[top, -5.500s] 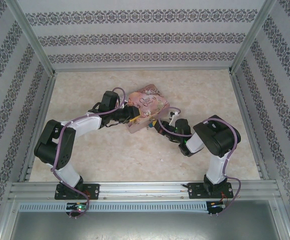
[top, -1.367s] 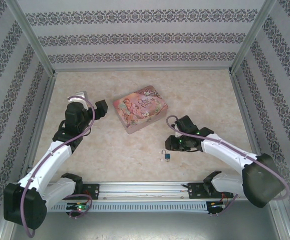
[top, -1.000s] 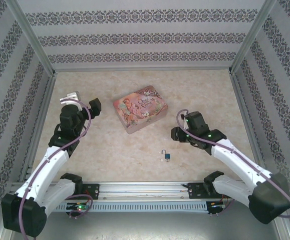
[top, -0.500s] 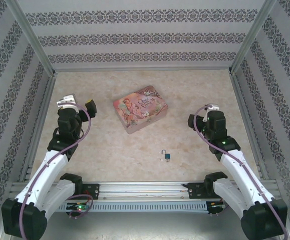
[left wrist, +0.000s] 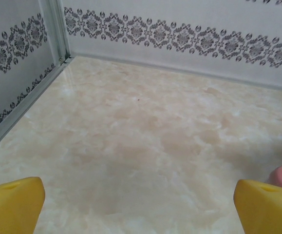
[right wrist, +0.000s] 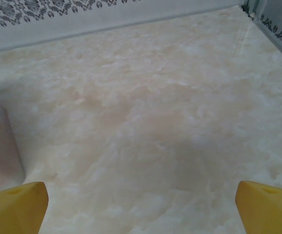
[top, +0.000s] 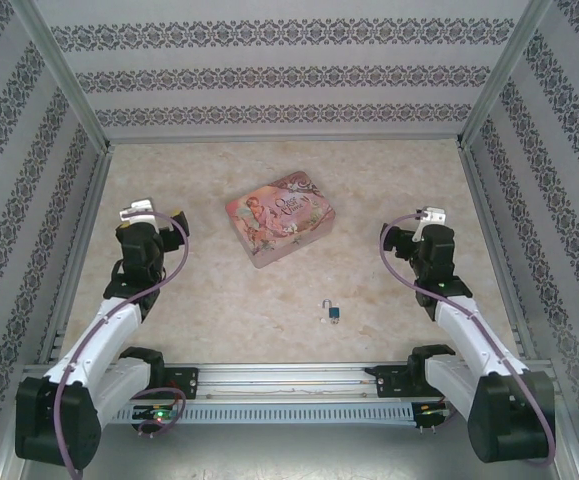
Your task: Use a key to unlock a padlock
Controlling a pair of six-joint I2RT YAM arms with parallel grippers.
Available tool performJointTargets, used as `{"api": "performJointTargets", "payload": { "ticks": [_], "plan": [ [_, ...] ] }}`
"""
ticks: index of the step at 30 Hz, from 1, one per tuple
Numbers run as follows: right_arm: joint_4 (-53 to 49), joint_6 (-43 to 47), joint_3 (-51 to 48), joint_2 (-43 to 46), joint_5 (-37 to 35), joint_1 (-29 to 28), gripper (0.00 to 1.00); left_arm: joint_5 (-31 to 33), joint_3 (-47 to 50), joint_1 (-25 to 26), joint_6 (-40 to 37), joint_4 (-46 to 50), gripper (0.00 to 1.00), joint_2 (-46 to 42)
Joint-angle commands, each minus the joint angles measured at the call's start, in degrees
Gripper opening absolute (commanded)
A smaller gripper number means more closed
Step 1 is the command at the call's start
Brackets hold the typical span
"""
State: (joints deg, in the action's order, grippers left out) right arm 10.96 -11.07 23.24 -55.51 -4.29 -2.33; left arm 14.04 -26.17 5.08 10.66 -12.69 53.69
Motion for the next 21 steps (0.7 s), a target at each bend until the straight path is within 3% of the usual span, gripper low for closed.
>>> {"api": "performJointTargets", "payload": {
  "ticks": [1,13,21],
  "plan": [
    [10.87,4.0,-1.22,-2.71,-1.77,0.98,0.99,0.57,2.48,-1.92,-2.0,-7.96,0.99,1.5],
    [27.9,4.61,-5.36,-12.43,-0.19,1.45,0.98,-2.08,4.8,-4.29,-5.2,-13.63,0.99,7.57],
    [33.09,6.05,-6.64,-14.67,0.42,1.44,0.98,-2.42,5.26,-5.07,-4.93,-14.29,0.99,8.25]
  ]
}}
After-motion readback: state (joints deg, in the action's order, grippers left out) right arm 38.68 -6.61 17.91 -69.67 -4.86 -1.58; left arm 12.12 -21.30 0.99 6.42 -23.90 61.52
